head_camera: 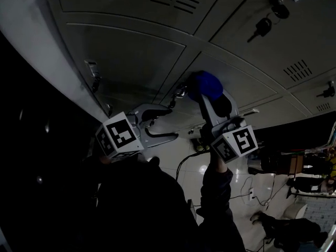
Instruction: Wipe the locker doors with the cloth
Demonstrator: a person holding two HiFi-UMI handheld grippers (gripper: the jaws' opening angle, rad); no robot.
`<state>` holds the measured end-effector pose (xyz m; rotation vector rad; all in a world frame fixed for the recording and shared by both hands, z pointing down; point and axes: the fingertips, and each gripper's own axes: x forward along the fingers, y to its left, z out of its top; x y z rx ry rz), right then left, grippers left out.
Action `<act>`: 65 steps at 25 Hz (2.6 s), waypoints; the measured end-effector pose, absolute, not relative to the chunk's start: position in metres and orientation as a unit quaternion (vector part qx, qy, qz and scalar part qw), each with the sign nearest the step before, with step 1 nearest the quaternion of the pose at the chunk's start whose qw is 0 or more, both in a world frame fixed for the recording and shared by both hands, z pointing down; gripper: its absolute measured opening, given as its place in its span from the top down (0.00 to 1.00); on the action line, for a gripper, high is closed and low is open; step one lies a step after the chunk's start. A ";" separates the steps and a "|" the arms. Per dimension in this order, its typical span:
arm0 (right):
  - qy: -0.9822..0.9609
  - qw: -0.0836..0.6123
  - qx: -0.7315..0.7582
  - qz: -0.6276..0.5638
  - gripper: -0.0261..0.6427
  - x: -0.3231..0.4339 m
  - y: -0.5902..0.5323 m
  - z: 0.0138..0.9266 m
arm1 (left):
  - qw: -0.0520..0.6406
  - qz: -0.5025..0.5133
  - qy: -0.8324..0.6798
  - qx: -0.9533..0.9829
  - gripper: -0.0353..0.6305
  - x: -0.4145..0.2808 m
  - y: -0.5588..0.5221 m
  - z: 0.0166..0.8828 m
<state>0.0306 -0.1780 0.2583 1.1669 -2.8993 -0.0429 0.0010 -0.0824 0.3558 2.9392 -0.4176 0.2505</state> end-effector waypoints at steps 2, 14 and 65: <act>-0.924 0.010 0.382 -0.013 0.77 0.043 -0.178 0.259 | 0.079 0.087 -0.132 0.984 0.55 0.008 -0.082 0.356; -0.893 0.016 0.450 -0.007 0.77 0.136 -0.177 0.263 | 0.075 0.094 -0.098 0.988 0.55 0.053 -0.080 0.355; -0.933 0.014 0.360 0.006 0.77 0.005 -0.172 0.317 | 0.090 0.104 -0.141 0.980 0.55 0.001 -0.078 0.367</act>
